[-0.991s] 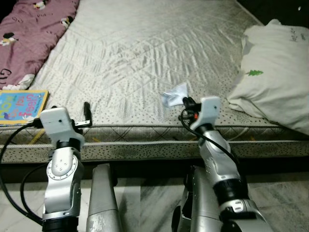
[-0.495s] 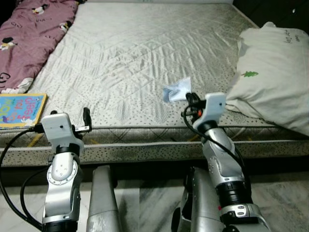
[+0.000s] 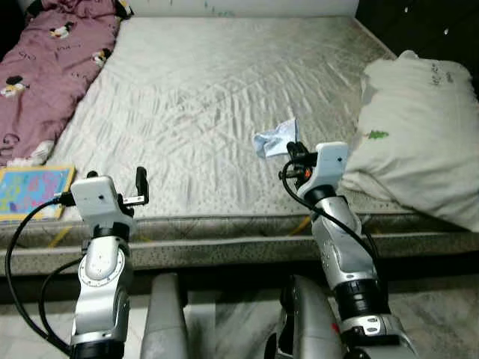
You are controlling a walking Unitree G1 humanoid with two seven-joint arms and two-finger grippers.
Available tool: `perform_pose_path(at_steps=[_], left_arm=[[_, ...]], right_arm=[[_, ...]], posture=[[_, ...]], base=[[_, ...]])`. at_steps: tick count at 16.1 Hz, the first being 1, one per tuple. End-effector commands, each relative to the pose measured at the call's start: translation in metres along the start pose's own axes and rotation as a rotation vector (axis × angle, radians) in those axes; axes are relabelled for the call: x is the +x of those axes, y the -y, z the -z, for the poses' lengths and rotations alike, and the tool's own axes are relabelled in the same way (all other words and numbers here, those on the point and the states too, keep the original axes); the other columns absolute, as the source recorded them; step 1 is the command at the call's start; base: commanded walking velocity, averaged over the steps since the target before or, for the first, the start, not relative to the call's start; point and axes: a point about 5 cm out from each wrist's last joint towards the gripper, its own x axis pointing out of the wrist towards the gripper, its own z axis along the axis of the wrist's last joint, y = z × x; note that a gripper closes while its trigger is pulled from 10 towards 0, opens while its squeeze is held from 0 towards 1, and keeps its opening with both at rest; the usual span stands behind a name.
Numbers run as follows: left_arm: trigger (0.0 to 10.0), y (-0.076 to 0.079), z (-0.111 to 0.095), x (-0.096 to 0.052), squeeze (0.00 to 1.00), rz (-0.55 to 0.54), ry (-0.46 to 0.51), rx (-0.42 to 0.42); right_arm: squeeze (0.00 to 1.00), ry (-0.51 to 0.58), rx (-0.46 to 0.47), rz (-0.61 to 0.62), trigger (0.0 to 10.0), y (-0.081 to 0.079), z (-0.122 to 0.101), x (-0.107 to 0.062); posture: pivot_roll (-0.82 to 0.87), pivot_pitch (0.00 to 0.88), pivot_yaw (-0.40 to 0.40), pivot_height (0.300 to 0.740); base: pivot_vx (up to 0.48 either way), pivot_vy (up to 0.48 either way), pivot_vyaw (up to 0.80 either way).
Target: Clean up the room
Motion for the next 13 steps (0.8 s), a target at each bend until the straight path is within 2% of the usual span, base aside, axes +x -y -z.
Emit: perform_pose_path(at_steps=[1, 4, 9, 10, 13], left_arm=[[10.0, -0.0002, -0.001, 0.0023, 0.0, 0.001, 0.007, -0.012], [10.0, -0.0017, -0.0012, 0.0035, 0.0, -0.013, 0.008, -0.006], [10.0, -0.0002, 0.0001, 0.009, 0.0, -0.041, -0.009, 0.05], [10.0, 0.0015, 0.0005, 0.0109, 0.0, -0.037, -0.012, 0.035], [10.0, 0.0023, 0.0016, 0.0113, 0.0, -0.036, -0.02, 0.032]], right_arm=[[0.0, 0.004, -0.012, 0.008, 10.0, 0.0007, -0.0027, 0.004], [0.0, 0.001, -0.015, 0.016, 10.0, 0.0011, -0.0026, 0.0051], [0.0, -0.009, -0.016, 0.044, 10.0, 0.004, 0.0002, 0.0054], [0.0, -0.01, -0.017, 0.046, 10.0, 0.0036, 0.0008, 0.0057], [0.0, -0.02, -0.028, 0.055, 10.0, 0.0055, 0.0037, 0.0048]], posture=[[0.12, 0.0, -0.018, 0.629], [0.12, 0.0, -0.018, 0.664], [0.12, 0.0, -0.012, 0.722], [0.12, 0.0, -0.011, 0.737], [0.12, 0.0, -0.011, 0.74]], base=[[0.0, 0.0, 0.0], [0.0, 0.0, 0.0], [0.0, 0.0, 0.0], [0.0, 0.0, 0.0], [0.0, 0.0, 0.0]])
